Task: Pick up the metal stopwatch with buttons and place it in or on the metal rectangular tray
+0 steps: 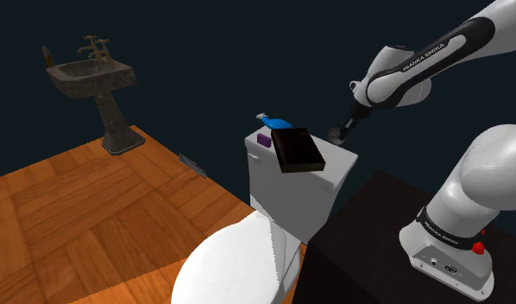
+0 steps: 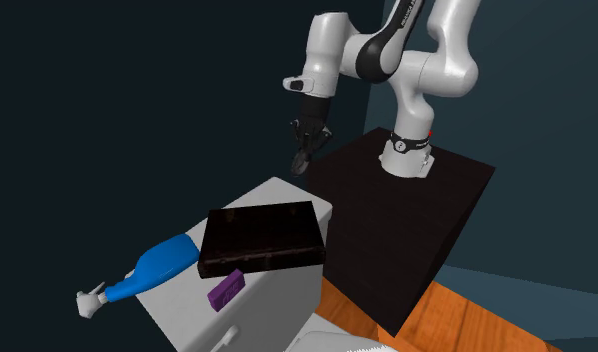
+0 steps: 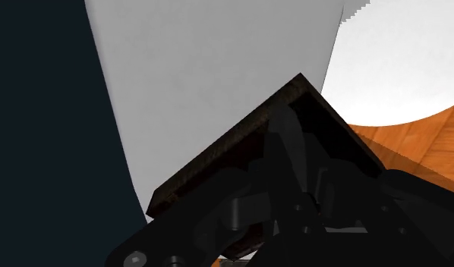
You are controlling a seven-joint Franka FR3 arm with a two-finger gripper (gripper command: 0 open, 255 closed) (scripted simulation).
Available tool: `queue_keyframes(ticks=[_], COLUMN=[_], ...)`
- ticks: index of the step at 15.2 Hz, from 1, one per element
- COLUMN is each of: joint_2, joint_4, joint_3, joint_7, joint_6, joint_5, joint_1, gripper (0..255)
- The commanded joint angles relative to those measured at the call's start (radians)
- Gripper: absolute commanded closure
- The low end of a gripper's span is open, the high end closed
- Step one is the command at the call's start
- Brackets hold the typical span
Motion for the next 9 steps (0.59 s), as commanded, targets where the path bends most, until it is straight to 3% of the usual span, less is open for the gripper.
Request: queue_keyframes(ticks=[1, 9], joint_2=[0.028, 0.311], joint_4=[0.036, 0.33], joint_3=[0.004, 0.011], joint_7=[0.007, 0.0], joint_6=[-0.008, -0.029], joint_5=[0.016, 0.189], joint_1=[0.02, 0.164], gripper=[255, 255])
